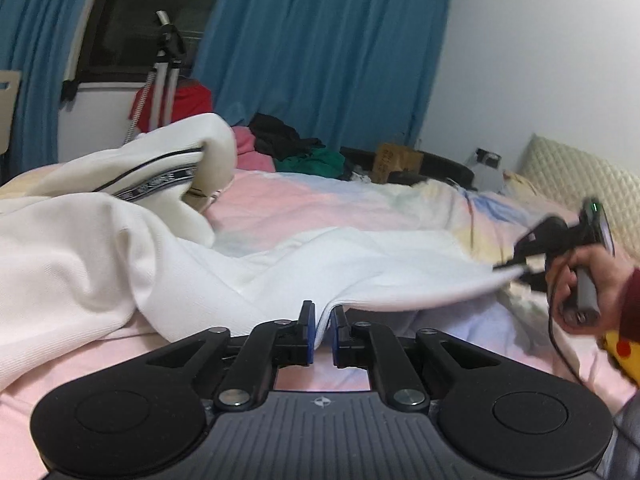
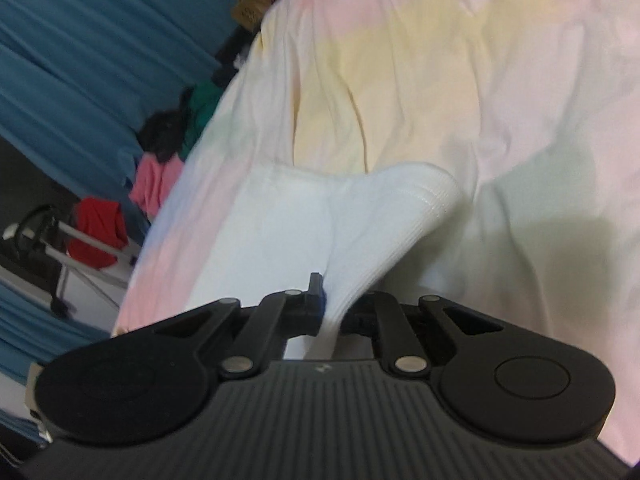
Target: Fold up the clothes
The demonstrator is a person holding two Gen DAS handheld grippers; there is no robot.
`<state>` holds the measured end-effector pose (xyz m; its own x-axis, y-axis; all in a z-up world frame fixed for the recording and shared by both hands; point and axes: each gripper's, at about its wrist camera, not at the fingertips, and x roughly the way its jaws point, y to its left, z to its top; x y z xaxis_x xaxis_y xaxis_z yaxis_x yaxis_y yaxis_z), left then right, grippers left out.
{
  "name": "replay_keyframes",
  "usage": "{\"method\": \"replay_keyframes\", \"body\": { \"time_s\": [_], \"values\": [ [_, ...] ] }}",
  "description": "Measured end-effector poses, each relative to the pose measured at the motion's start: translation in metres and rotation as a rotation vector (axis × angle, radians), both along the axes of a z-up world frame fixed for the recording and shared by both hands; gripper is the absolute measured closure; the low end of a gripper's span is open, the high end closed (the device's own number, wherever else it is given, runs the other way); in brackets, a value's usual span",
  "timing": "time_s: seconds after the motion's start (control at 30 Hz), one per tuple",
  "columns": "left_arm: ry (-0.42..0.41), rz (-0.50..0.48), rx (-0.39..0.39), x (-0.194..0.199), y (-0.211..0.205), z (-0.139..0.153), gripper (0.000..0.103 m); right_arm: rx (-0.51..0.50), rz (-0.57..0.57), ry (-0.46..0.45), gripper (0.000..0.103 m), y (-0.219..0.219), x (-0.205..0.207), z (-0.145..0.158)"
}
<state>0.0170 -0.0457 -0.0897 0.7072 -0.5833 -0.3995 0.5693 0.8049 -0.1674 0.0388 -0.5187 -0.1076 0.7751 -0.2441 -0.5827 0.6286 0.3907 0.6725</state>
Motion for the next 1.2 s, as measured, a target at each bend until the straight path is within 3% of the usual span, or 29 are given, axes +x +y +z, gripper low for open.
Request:
{"method": "replay_keyframes", "body": {
  "time_s": [0.23, 0.37, 0.53, 0.6, 0.7, 0.8, 1.03, 1.2],
  "values": [
    [-0.028, -0.065, 0.065, -0.009, -0.012, -0.006, 0.091, -0.114, -0.049, 0.043, 0.095, -0.005, 0.002, 0.000],
    [-0.007, -0.073, 0.049, -0.007, -0.011, -0.004, 0.087, -0.160, -0.040, 0.100, 0.095, -0.002, 0.008, -0.007],
    [0.021, -0.085, 0.028, -0.005, -0.009, -0.001, 0.033, -0.225, -0.036, 0.172, 0.094, 0.008, 0.018, -0.010],
    [0.065, -0.080, -0.011, -0.004, -0.003, 0.004, 0.023, -0.266, -0.029, 0.210, 0.094, 0.013, 0.021, -0.009],
    [0.223, 0.103, -0.240, 0.001, 0.043, -0.009, 0.021, -0.303, -0.026, 0.239, 0.094, 0.018, 0.026, -0.007],
    [0.378, 0.289, -0.469, 0.006, 0.088, -0.021, 0.012, -0.336, -0.014, 0.265, 0.094, 0.021, 0.030, -0.006],
    [0.731, 0.727, -1.001, 0.017, 0.194, -0.051, 0.015, -0.285, -0.038, 0.245, 0.094, 0.015, 0.025, -0.007],
    [0.710, 0.918, -1.245, 0.006, 0.228, -0.076, 0.029, -0.251, -0.046, 0.199, 0.094, 0.007, 0.021, -0.009]
  ]
}}
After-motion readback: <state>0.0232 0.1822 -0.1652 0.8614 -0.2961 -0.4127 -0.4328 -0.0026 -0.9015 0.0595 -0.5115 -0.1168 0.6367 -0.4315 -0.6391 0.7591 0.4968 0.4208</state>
